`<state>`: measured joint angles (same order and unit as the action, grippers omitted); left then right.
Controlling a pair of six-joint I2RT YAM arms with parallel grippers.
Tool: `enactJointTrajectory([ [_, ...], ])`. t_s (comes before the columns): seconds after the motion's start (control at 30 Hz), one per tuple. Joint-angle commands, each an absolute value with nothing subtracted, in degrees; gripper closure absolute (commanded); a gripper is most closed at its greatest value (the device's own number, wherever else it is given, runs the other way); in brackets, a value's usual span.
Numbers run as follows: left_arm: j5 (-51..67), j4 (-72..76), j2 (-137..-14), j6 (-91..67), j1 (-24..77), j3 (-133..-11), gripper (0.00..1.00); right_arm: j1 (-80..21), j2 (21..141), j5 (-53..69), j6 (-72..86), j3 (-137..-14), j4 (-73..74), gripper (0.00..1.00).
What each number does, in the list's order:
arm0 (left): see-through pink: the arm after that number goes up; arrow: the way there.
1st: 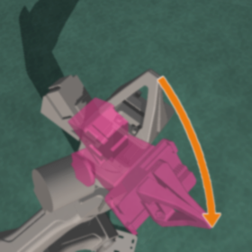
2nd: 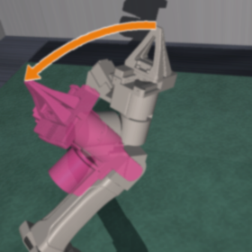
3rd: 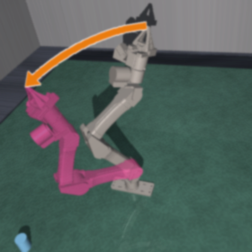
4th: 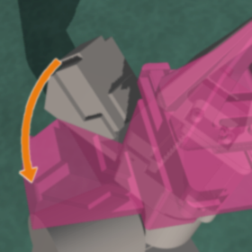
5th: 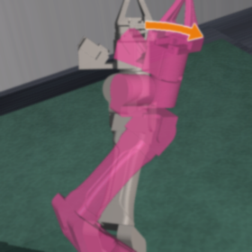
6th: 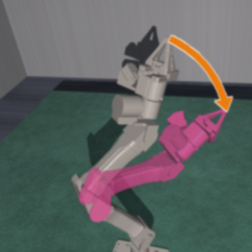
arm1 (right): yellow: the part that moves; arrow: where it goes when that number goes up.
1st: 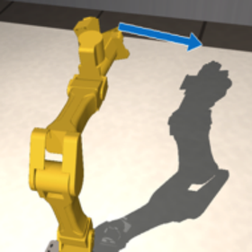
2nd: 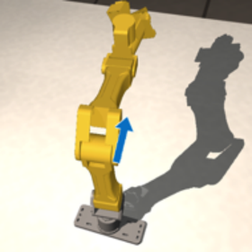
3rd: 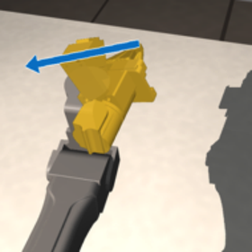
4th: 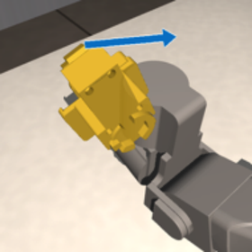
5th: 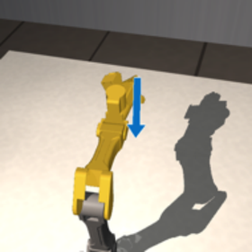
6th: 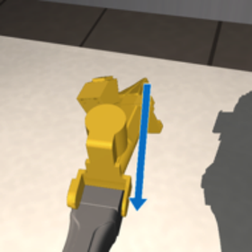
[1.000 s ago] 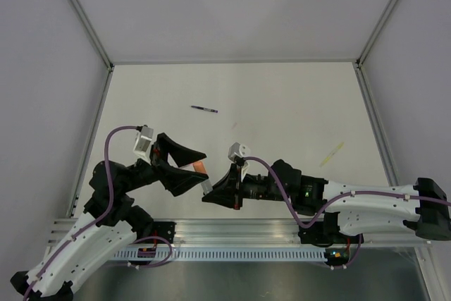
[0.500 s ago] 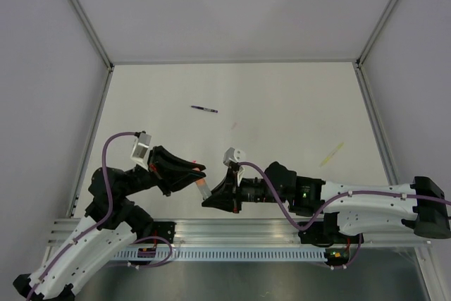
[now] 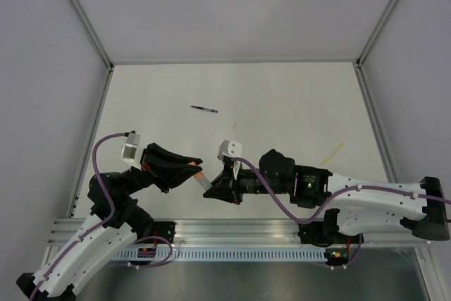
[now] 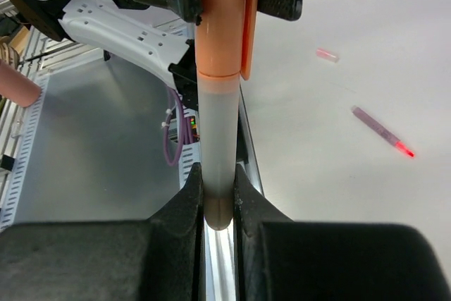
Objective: Insert the pens into the pen caps
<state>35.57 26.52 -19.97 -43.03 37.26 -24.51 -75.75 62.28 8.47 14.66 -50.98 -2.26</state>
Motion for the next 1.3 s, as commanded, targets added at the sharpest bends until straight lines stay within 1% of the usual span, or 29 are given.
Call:
enactJointTrajectory([
  [0.0, 43.1, 20.8, -22.2, -46.6, 38.1, -20.8, 0.98, -71.5, 62.9, 1.4, 10.4, -62.0, -14.0, 1.00],
  [0.27, 43.0, 20.4, -25.5, -43.0, 38.1, -18.7, 0.98, -63.6, 64.7, 7.3, 11.1, -68.5, -9.8, 1.00],
  [0.4, 45.0, 27.4, -28.8, -44.0, 38.1, -17.5, 0.98, -60.6, 66.1, 9.7, 10.4, -70.8, -8.7, 1.00],
  [0.43, 45.3, 28.9, -29.4, -44.4, 38.1, -16.6, 0.98, -59.8, 66.4, 12.5, 10.8, -71.0, -9.1, 1.00],
  [0.57, 47.1, 35.9, -32.8, -46.8, 38.2, -15.5, 0.98, -57.0, 67.5, 15.9, 12.5, -72.4, -10.2, 1.00],
  [0.73, 48.6, 39.1, -33.7, -47.3, 38.2, -14.9, 0.98, -54.8, 68.7, 19.2, 13.2, -73.3, -11.3, 1.00],
  [0.9, 51.0, 46.9, -34.8, -50.3, 38.2, -13.1, 0.98, -50.5, 70.3, 25.4, 17.7, -73.6, -16.2, 1.00],
  [1.1, 51.1, 44.1, -34.2, -49.2, 38.2, -13.9, 0.98, -49.0, 72.2, 29.8, 20.0, -75.8, -18.5, 1.00],
  [1.27, 51.2, 44.7, -34.9, -48.8, 38.2, -13.7, 0.98, -48.6, 74.4, 32.6, 21.8, -78.1, -19.8, 1.00],
])
